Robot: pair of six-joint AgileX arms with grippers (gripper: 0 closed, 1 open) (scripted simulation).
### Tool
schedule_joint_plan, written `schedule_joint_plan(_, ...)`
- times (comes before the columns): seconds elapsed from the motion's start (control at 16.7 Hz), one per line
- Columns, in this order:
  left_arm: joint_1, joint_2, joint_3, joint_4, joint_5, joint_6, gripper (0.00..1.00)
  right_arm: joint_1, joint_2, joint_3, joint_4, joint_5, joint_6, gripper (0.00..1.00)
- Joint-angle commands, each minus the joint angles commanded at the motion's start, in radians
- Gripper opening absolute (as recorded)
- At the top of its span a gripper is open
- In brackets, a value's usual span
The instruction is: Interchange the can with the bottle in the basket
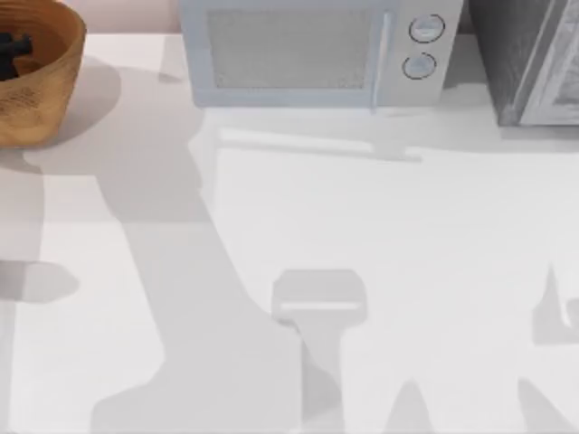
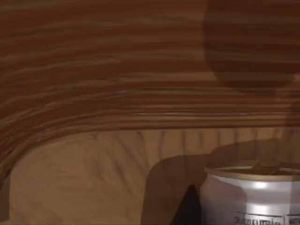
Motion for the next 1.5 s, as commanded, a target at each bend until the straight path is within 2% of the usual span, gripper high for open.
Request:
schedule_joint_plan(0.24, 0.001, -0.056, -0.06, 0.015, -0.018, -0.018, 0.0, 0.0, 0.0, 0.0, 0.0, 0.0, 0.0, 1.0)
schedule_joint_plan(0.54, -0.018, -0.358, -0.345, 0.147, -0.082, -0.061, 0.0, 0.0, 0.0, 0.0, 0.0, 0.0, 0.0, 1.0)
schedule_joint_plan(0.78, -0.052, -0.759, -0.693, 0.318, -0.139, -0.091, 0.0, 0.0, 0.0, 0.0, 0.0, 0.0, 0.0, 1.0)
schedule_joint_plan(1.5, -0.17, -2.132, -1.921, 0.809, -0.289, -0.146, 0.0, 0.0, 0.0, 0.0, 0.0, 0.0, 0.0, 1.0)
